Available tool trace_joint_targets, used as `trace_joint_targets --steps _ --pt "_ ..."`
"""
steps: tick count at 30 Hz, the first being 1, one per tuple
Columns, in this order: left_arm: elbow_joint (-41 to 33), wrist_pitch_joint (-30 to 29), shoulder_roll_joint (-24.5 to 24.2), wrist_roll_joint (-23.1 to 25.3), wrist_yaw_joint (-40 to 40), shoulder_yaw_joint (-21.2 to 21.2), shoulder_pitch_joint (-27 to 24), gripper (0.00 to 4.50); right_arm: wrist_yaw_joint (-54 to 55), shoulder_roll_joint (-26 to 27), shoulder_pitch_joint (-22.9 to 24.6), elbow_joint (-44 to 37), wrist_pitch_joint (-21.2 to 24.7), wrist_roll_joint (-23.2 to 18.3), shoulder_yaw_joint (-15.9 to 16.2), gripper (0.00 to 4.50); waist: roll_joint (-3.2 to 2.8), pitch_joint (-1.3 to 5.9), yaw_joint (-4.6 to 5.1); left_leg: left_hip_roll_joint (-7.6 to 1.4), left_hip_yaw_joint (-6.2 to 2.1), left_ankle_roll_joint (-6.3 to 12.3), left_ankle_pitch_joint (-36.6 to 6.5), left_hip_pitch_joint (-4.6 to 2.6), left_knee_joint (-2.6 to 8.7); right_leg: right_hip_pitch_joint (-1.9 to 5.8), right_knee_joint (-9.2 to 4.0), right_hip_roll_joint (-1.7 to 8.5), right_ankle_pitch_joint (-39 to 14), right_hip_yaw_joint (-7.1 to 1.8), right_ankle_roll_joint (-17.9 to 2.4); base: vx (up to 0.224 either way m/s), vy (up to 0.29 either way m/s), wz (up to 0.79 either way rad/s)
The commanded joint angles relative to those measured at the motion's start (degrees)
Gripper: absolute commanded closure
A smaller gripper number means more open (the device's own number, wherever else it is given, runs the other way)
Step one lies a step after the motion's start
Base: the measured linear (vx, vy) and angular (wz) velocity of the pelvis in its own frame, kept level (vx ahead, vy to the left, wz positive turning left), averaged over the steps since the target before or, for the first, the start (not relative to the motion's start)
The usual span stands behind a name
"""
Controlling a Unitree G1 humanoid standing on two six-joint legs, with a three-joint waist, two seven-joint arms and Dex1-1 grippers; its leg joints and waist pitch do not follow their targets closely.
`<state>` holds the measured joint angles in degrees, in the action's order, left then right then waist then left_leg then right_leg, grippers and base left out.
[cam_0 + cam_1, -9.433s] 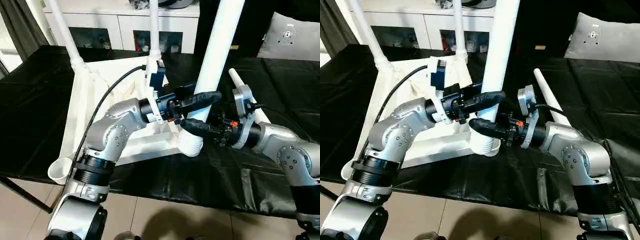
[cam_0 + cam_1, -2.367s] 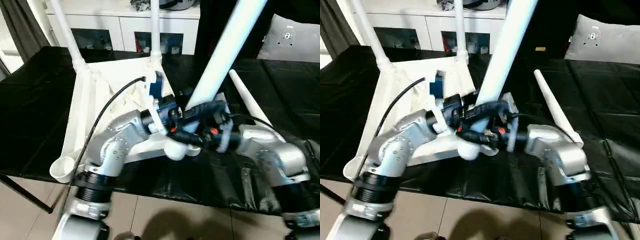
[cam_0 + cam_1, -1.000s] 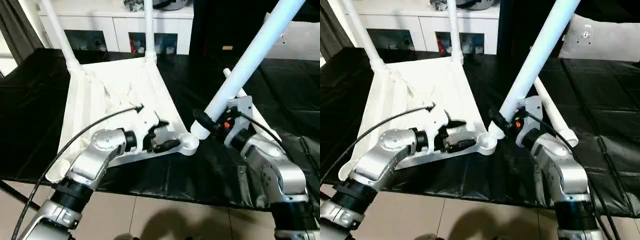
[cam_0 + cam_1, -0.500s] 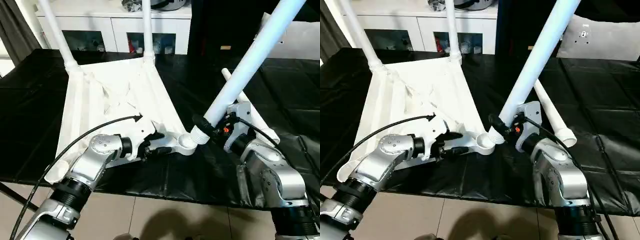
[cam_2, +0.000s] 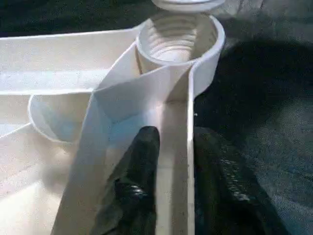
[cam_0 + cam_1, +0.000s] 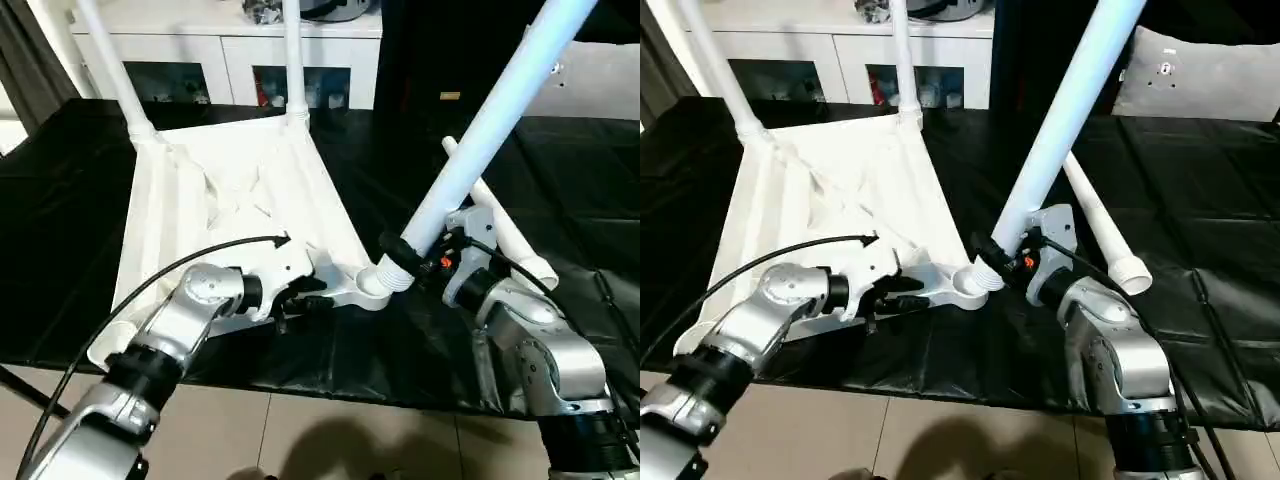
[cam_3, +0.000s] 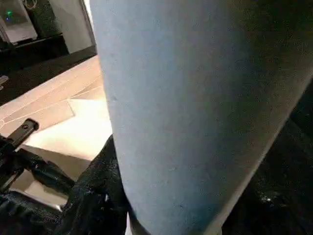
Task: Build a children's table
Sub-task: Insert table leg to table base
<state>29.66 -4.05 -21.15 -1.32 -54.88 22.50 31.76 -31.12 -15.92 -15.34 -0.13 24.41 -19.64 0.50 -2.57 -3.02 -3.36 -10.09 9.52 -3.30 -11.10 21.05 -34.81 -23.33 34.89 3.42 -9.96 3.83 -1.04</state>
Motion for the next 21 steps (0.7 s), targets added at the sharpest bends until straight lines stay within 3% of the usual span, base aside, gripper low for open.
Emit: trace_joint_targets --steps 1,2,7,8,11,14,16,17,21 --pt "2.21 -0.14 -0.93 1.83 0.02 0.52 0.16 3.51 -1.03 -0.67 -0.98 -1.81 0.98 0.09 0.90 2.59 0.40 3.55 -0.14 -2.27 -0.87 0.98 -12.01 -0.18 4.35 3.10 -5.39 4.56 -21.50 -2.84 -7.25 0.000 0.000 0.00" --pt "2.53 -0.08 -0.96 2.02 -0.17 0.63 0.35 3.75 -1.61 -1.13 -1.40 -1.85 1.47 0.26 1.47 2.59 0.42 3.53 -0.14 -2.29 -0.90 0.97 -12.27 -0.20 4.38 3.14 -5.43 4.57 -22.06 -2.79 -7.23 0.000 0.000 0.00" --pt "3.72 0.71 -1.02 2.90 -0.65 0.91 0.94 4.02 -3.37 -2.23 -3.04 -1.46 2.42 0.91 3.40 2.59 0.54 3.30 0.06 -2.17 -0.94 0.91 -13.96 -0.46 4.36 2.82 -6.10 4.72 -27.85 -2.75 -5.67 0.000 0.000 0.00" --pt "4.07 0.86 -0.95 3.09 -0.86 0.88 1.16 4.25 -4.54 -2.68 -4.22 -1.05 2.98 1.15 4.41 2.59 0.55 3.33 0.06 -2.19 -0.98 0.93 -13.81 -0.40 4.39 2.87 -6.09 4.73 -27.93 -2.73 -5.56 0.000 0.000 0.00" --pt "4.51 1.19 -0.87 3.22 -1.01 0.87 1.35 4.33 -5.08 -2.89 -4.70 -0.87 3.24 1.28 4.82 2.59 0.49 3.31 0.09 -2.32 -1.02 0.94 -13.82 -0.42 4.43 2.71 -6.06 4.70 -27.56 -2.76 -5.58 0.000 0.000 0.00" --pt "5.55 2.04 -0.65 3.68 -1.84 0.89 1.86 4.49 -7.29 -3.96 -7.00 0.70 4.35 2.00 7.02 2.59 0.77 3.37 0.14 -2.23 -1.05 1.02 -13.49 -0.24 4.46 2.93 -5.90 4.57 -26.70 -2.69 -5.88 0.000 0.000 0.00" --pt "5.36 3.27 -0.65 3.38 -3.21 0.92 1.87 4.50 -8.52 -4.45 -8.50 2.82 5.08 2.70 8.25 2.59 0.66 3.43 0.08 -2.29 -1.02 1.09 -13.03 -0.26 4.38 2.94 -5.78 4.73 -25.99 -2.77 -6.25 0.000 0.000 0.00" --pt "5.36 3.27 -0.65 3.38 -3.21 0.92 1.87 4.50 -8.52 -4.45 -8.50 2.82 5.08 2.70 8.25 2.59 0.90 3.46 0.06 -2.30 -0.92 1.18 -12.88 -0.33 4.30 2.84 -5.86 4.74 -25.86 -2.81 -6.32 0.000 0.000 0.00" --pt "4.59 6.11 -1.44 3.40 -6.52 2.18 1.39 4.50 -9.33 -4.45 -10.20 5.66 5.42 3.44 8.81 2.59 0.72 3.82 -0.17 -2.48 -0.95 1.38 -10.36 -0.18 4.23 3.06 -5.07 4.75 -20.45 -2.91 -8.08 0.000 0.000 0.00"
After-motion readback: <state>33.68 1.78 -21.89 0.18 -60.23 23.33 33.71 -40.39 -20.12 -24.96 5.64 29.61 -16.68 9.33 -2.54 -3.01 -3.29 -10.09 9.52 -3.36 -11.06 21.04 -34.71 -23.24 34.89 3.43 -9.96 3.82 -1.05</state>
